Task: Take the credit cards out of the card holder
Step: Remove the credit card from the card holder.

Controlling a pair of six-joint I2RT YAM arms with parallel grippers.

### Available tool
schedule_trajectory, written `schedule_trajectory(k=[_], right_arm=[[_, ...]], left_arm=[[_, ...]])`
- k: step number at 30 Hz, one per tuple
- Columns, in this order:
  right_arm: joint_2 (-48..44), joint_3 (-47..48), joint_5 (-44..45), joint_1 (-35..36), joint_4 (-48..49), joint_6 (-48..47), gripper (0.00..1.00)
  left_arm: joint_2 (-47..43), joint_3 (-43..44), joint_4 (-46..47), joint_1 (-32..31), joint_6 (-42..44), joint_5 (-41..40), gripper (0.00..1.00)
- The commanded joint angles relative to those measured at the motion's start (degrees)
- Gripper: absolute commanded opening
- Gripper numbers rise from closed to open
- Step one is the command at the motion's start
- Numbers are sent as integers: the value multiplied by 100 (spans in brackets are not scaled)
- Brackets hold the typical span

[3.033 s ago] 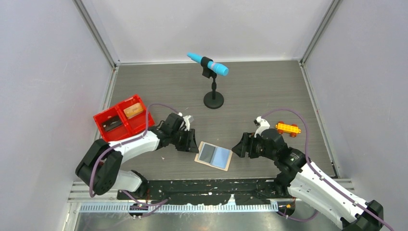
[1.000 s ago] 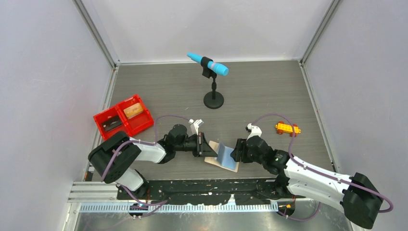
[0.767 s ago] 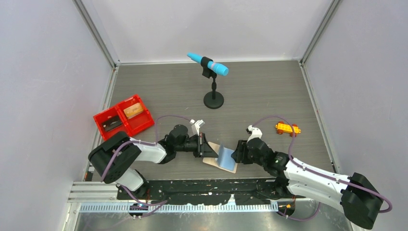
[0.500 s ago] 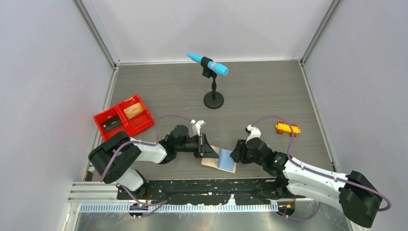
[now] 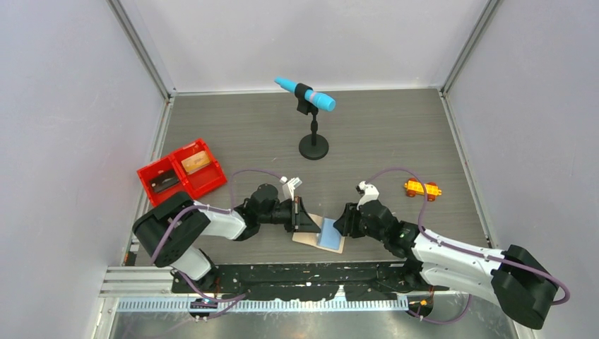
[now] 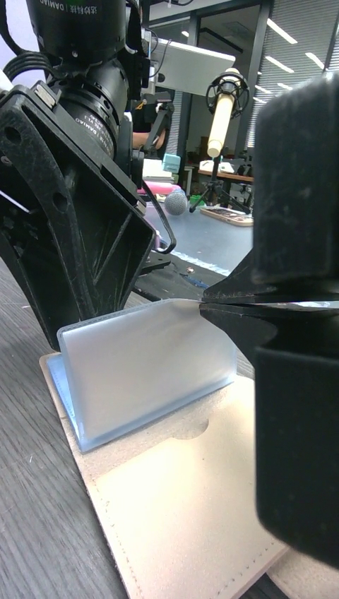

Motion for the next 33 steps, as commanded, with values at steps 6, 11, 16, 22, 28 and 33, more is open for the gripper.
schedule_trajectory(k=[6,11,16,22,28,33], right_arm=[[322,120,-100,27,688,-272,44],[410,158,-147,27,744,-296,43],[417,207,-124,31,743,-358,43],[447,215,-130,27,748,-371,42],[393,198,-130,27,741,-370,42],[342,158,-134,27,740,-361,41]], left_arm=[[143,70,465,-28,109,1,5],[263,27,635,-28,46,7,0],[267,15,629,-28,48,-33,8],[216,13,594,-28,84,-41,7],[131,0,445,-28,158,-83,12],[78,-37,426,-28,181,-122,10]])
